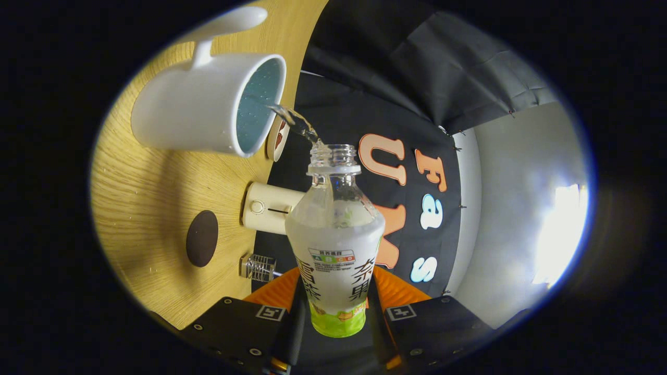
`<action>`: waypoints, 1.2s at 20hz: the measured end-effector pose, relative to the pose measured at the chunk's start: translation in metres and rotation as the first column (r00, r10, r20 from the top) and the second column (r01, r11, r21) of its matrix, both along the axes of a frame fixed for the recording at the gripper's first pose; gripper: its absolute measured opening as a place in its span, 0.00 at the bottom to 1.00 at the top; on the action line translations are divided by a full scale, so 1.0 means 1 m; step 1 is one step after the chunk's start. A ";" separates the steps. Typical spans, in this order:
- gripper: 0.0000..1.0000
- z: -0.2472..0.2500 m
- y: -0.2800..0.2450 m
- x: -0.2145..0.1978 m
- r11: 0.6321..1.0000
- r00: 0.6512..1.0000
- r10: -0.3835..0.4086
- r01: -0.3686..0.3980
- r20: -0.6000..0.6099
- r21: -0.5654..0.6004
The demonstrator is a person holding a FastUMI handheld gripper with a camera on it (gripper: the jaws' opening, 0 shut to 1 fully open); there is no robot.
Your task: Take the bottle from table, then pour the juice into the cup, finally place the bottle on the coaster
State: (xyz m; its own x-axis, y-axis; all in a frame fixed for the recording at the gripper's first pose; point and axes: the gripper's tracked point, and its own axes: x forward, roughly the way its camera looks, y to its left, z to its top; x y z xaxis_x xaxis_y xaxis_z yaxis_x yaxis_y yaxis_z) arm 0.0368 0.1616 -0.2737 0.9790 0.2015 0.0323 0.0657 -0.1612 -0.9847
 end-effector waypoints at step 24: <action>0.55 0.005 0.003 0.006 0.993 0.997 0.058 -0.052 0.050 -0.105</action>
State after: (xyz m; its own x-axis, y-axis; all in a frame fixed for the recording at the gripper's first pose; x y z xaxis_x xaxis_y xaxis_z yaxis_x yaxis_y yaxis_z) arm 0.0425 0.1642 -0.2691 0.9637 0.2600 0.0598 0.1287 -0.2564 -0.9580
